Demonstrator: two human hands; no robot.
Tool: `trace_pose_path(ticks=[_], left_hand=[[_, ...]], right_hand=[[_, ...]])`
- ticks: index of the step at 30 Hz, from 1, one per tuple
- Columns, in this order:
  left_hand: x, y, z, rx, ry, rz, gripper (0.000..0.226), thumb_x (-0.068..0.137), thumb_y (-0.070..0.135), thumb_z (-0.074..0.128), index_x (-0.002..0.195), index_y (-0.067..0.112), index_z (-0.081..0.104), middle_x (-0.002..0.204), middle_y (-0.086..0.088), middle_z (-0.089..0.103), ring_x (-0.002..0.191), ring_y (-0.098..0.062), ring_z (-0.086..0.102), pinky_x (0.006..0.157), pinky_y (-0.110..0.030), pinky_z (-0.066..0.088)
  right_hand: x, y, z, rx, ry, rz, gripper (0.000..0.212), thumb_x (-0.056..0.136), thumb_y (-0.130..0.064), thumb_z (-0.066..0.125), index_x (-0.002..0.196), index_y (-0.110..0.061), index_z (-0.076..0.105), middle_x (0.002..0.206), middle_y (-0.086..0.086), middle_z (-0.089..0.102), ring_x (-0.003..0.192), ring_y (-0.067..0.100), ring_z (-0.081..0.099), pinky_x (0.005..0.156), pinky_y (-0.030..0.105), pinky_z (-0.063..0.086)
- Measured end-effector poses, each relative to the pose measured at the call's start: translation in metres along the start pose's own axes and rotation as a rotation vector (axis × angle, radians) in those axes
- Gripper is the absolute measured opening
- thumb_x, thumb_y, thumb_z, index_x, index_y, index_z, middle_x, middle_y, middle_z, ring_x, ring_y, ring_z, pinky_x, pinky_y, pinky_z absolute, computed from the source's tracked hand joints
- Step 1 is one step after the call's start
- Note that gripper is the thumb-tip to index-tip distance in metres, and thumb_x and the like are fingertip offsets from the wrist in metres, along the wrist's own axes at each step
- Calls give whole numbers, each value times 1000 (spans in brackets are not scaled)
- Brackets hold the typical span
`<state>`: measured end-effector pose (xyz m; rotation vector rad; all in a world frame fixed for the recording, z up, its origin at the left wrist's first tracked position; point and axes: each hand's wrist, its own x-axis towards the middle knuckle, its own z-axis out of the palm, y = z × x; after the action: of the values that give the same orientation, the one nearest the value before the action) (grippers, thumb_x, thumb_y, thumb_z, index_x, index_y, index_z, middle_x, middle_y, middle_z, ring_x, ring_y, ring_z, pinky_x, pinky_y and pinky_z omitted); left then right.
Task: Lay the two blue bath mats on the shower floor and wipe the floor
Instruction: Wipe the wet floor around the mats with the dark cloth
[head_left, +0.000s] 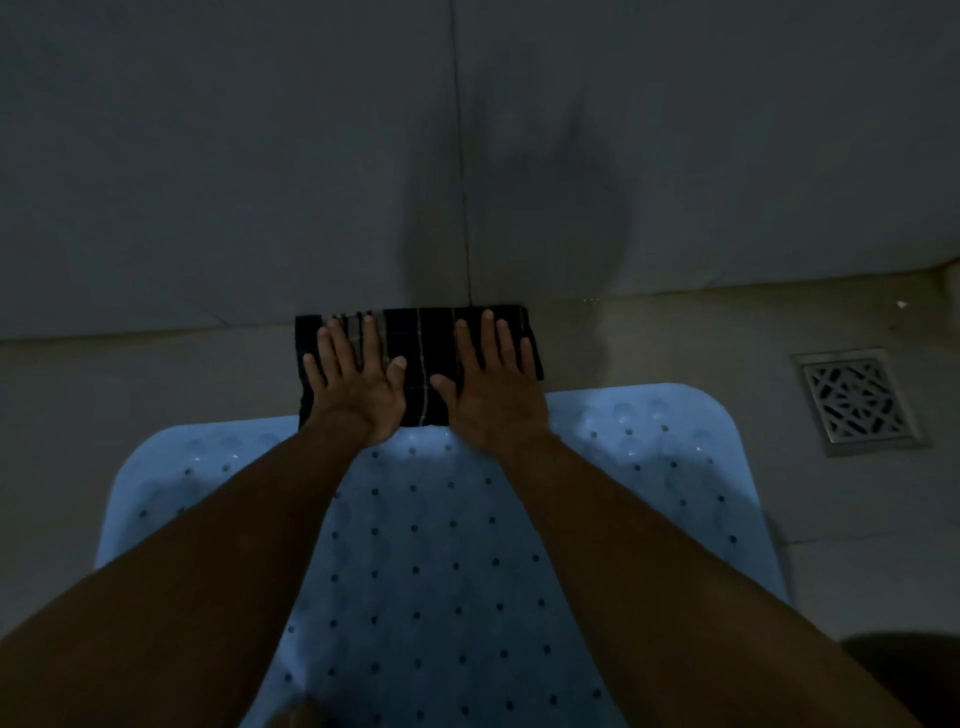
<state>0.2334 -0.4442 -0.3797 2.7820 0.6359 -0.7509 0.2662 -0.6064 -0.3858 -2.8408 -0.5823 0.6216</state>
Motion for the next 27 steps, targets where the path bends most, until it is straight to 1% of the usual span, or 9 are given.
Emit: trace_pose_path(ticks=[3,7,13,16,20,24,27], left_hand=[[-1,2,4,10,36,10,68,102,53,8,153,22,-24,157,-18,-33,146,-30,-30,118,-48,-18],[-3,23,6,24,28,43,68,102,54,5,152,22,-27,155,-19,-36,144,-30,-33,118,-49,-19],[-6,66,14,27,54,99,68,101,54,5,154,20,-22,157,-20,-31,145,-31,-30,116,-51,-19],[-6,88,19,18,55,118,71,100,57,5,154,20,-22,158,-20,-30,145,-32,-30,116,-52,-20],[-12,114,24,32,82,154,77,96,64,3,154,20,-20,160,-21,-22,147,-33,-27,115,-52,-20],[-15,146,29,-7,95,179,79,97,63,8,157,13,-8,162,-20,-17,148,-33,-23,117,-54,-18],[-15,169,34,-46,137,203,77,99,59,14,157,11,-1,162,-20,-14,149,-33,-20,117,-54,-17]], right_hand=[[-2,5,0,-29,11,10,72,100,-61,11,156,-23,-14,163,8,-21,150,24,-19,120,50,-12],[-3,20,-4,-57,35,46,73,101,-60,13,156,-19,-13,163,13,-19,150,28,-17,121,47,-11],[-14,66,-16,-36,40,74,73,101,-60,15,157,-20,-11,163,13,-17,151,27,-16,121,44,-10],[-18,85,-21,-23,48,108,74,100,-61,12,157,-20,-11,163,12,-18,150,26,-17,121,44,-11],[-19,110,-25,-44,37,152,75,100,-62,12,156,-19,-13,163,13,-18,150,27,-17,121,45,-9],[-20,139,-33,-31,17,184,77,99,-63,14,156,-19,-14,163,13,-18,150,27,-17,122,46,-8],[-20,163,-39,-17,-4,207,78,98,-64,16,156,-20,-14,163,11,-19,150,26,-18,121,45,-9]])
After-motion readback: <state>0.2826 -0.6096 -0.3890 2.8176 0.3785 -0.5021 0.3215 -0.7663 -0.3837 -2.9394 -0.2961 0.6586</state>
